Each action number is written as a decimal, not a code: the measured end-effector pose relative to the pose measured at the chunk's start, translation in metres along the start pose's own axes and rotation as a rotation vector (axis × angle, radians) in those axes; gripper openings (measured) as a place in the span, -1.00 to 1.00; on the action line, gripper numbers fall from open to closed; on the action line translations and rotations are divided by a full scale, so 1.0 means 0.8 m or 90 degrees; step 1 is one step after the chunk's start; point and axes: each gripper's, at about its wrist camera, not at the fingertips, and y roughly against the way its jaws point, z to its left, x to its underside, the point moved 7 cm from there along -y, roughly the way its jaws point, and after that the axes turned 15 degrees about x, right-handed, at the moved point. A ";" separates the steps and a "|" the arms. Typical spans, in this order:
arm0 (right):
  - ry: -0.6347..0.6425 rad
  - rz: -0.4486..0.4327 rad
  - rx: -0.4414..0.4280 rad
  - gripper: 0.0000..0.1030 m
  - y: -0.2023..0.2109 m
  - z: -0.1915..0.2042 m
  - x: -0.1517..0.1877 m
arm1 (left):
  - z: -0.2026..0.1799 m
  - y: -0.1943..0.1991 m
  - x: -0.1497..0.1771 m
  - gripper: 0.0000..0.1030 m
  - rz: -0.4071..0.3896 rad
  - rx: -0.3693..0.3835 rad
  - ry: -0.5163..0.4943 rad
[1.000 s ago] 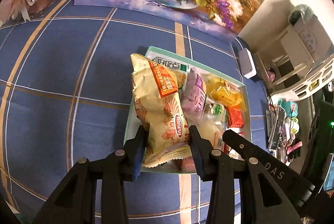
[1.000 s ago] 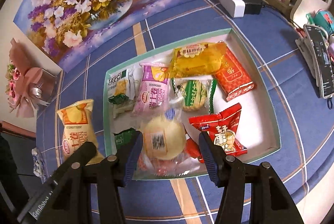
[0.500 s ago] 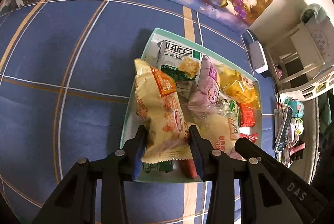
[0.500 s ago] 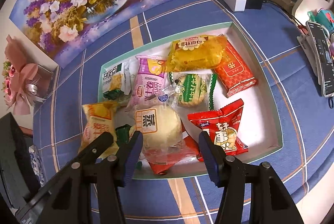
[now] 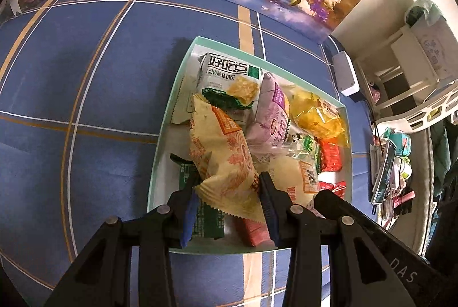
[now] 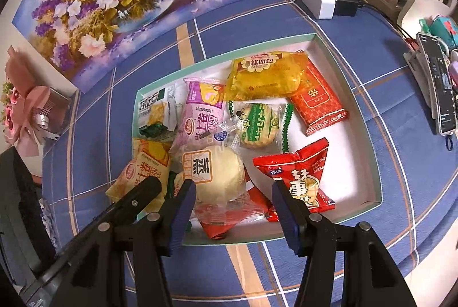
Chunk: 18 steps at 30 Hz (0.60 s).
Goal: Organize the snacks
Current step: 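Lower both snacks into the tray and open both grippers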
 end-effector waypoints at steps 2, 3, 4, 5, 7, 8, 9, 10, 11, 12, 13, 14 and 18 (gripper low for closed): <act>0.000 -0.003 0.000 0.15 0.002 -0.001 0.000 | -0.001 0.002 -0.001 -0.12 -0.001 0.001 0.000; -0.001 -0.003 0.000 0.15 0.002 -0.001 0.000 | -0.001 0.004 -0.002 -0.09 -0.002 0.001 0.001; -0.001 -0.004 -0.001 0.15 0.003 -0.001 0.000 | -0.002 0.006 -0.002 -0.07 -0.004 0.001 0.001; -0.001 -0.004 -0.001 0.15 0.004 -0.002 0.000 | -0.002 0.008 -0.003 -0.03 -0.006 0.001 0.002; 0.000 -0.005 -0.001 0.15 0.004 -0.002 0.000 | -0.003 0.012 -0.005 0.03 -0.011 0.008 0.006; 0.001 -0.005 -0.002 0.15 0.004 -0.002 0.000 | -0.004 0.014 -0.005 0.04 -0.013 0.010 0.009; 0.002 -0.005 -0.002 0.15 0.004 -0.002 0.000 | -0.005 0.016 -0.006 0.04 -0.015 0.012 0.011; 0.004 -0.005 -0.001 0.15 0.005 -0.002 0.000 | -0.005 0.017 -0.006 0.04 -0.016 0.012 0.012; 0.005 -0.006 -0.001 0.15 0.005 -0.002 0.000 | -0.005 0.020 -0.007 0.04 -0.017 0.012 0.014; 0.006 -0.006 -0.001 0.15 0.005 0.000 -0.001 | -0.004 0.022 -0.007 0.04 -0.019 0.012 0.016; 0.007 -0.007 -0.001 0.15 0.006 0.000 -0.001 | -0.004 0.024 -0.007 0.04 -0.020 0.012 0.018; 0.008 -0.007 0.000 0.15 0.006 0.001 0.000 | -0.004 0.026 -0.007 0.05 -0.021 0.011 0.021; 0.015 -0.011 0.006 0.16 0.007 0.004 0.000 | 0.005 0.046 -0.009 0.25 -0.033 -0.042 0.022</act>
